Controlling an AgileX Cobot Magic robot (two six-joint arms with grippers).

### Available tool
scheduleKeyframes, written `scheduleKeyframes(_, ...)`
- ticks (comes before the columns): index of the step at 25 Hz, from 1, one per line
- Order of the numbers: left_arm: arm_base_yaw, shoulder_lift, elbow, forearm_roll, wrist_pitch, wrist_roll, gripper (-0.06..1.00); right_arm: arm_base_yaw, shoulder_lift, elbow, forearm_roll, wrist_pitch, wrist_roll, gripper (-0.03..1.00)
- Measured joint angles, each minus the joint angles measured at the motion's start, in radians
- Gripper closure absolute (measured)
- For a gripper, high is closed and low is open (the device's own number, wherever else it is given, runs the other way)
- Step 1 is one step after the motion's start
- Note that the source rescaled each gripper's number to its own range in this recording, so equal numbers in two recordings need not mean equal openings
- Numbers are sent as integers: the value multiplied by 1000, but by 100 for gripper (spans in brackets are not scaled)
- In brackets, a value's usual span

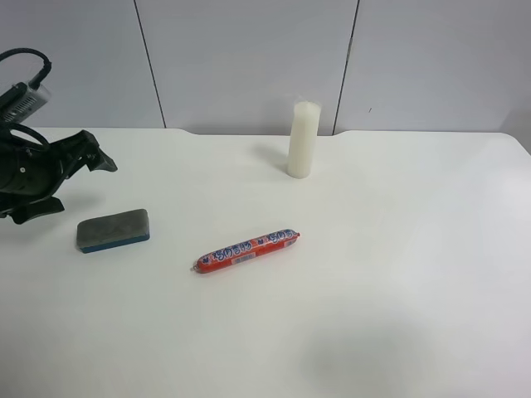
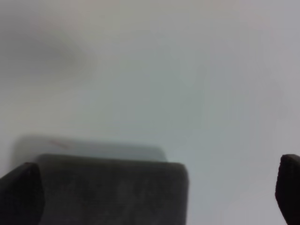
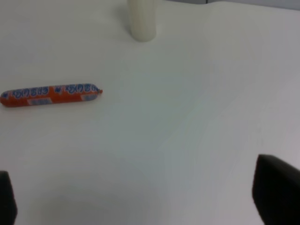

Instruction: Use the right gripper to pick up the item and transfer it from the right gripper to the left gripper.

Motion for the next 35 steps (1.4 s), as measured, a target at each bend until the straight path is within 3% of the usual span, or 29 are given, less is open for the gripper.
scheduleKeyframes(6, 0, -133, 0, 103, 70, 7, -5, 0, 0, 0, 0, 0, 3, -2)
scheduleKeyframes(15, 0, -383, 0, 277, 378, -19, -5, 0, 0, 0, 0, 0, 3, -2)
scheduleKeyframes(27, 0, -740, 0, 503, 638, -245, -6, 0, 0, 0, 0, 0, 3, -2)
scheduleKeyframes(35, 0, -950, 0, 713, 833, -371, -6, 0, 0, 0, 0, 0, 4, -2)
